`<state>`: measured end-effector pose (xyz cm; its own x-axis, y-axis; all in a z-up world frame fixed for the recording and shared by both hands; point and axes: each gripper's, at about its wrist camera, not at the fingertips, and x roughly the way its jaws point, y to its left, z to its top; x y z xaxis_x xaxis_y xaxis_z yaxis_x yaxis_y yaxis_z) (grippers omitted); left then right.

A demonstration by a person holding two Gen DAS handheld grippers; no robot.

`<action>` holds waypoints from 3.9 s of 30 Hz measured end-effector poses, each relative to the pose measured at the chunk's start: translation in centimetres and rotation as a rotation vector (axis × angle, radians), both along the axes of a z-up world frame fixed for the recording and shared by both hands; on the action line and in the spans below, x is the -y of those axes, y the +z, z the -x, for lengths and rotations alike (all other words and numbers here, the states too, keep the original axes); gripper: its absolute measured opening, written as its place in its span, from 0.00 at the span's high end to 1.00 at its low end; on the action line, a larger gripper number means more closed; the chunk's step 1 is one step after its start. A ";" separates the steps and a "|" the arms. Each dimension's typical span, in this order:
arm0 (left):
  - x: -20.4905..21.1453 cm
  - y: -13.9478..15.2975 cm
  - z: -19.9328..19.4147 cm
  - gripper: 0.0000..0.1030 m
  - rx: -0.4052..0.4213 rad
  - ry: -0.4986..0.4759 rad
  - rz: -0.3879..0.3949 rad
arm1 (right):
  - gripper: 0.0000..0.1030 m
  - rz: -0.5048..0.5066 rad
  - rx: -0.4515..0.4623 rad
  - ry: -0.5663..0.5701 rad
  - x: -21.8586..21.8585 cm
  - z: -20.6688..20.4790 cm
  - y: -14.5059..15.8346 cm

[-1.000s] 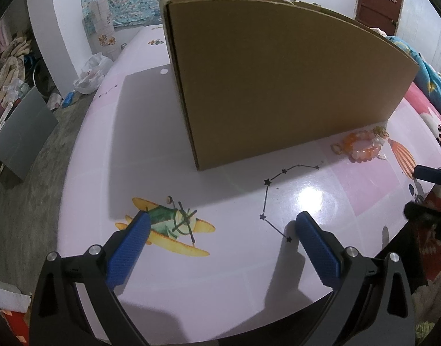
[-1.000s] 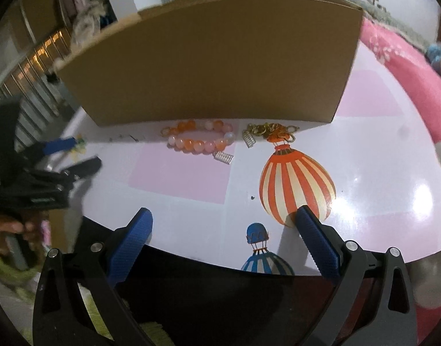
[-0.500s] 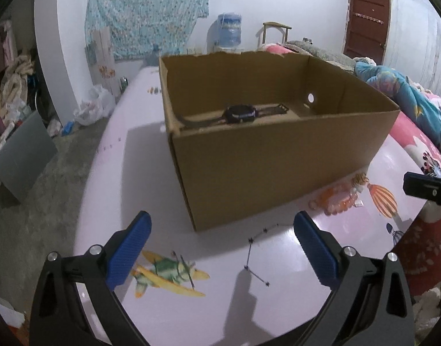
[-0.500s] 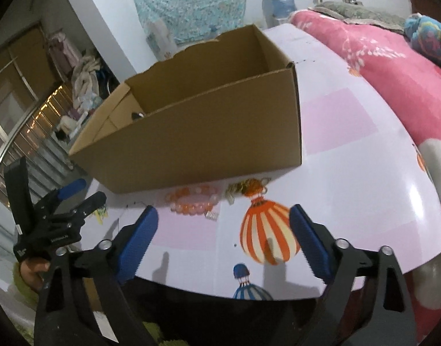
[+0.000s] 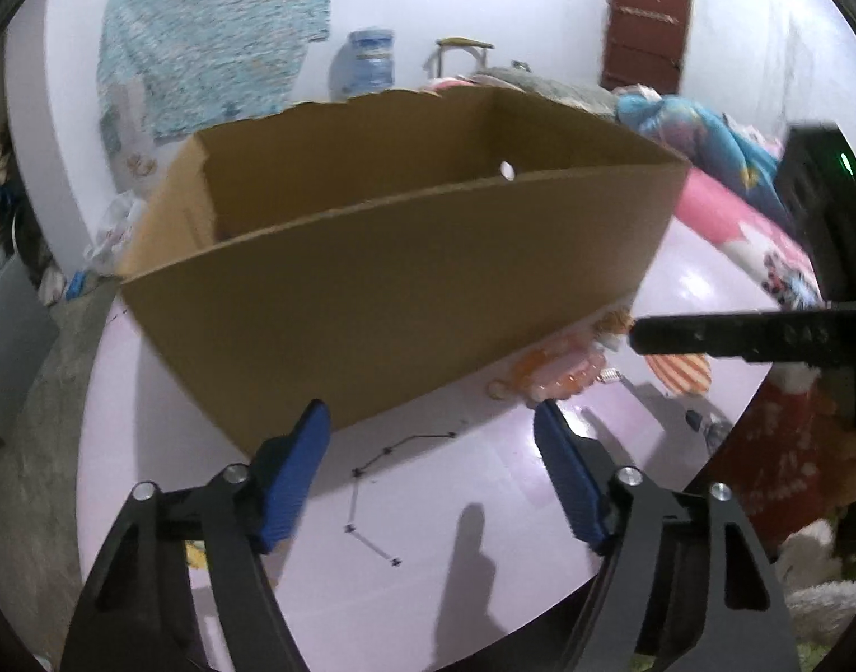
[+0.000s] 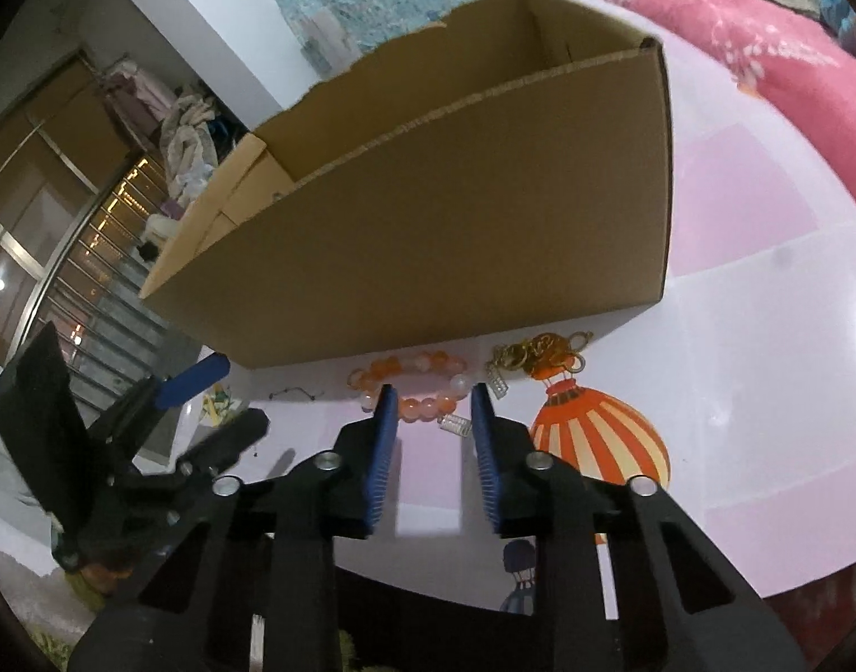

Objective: Organize jewelry

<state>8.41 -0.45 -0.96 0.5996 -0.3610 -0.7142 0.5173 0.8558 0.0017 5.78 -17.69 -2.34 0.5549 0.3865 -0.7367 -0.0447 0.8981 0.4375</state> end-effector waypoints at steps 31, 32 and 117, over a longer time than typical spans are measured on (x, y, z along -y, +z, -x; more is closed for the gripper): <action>-1.0 -1.7 -1.8 0.46 -0.134 -0.014 0.124 | 0.80 0.367 0.038 0.199 -5.9 -1.2 -0.1; -0.8 -1.9 -1.5 0.46 -0.139 -0.021 0.124 | 0.80 0.390 0.036 0.215 -6.2 -1.3 -0.2; 4.2 -1.6 -1.6 0.66 -0.121 -0.101 -0.046 | 0.82 0.164 -0.031 -0.018 -2.2 3.7 -1.1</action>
<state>9.99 -4.63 -2.58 0.4704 -0.3801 -0.7964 0.5995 0.7999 -0.0276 2.04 -15.52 -3.40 0.5367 0.2498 -0.8060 -0.0163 0.9581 0.2861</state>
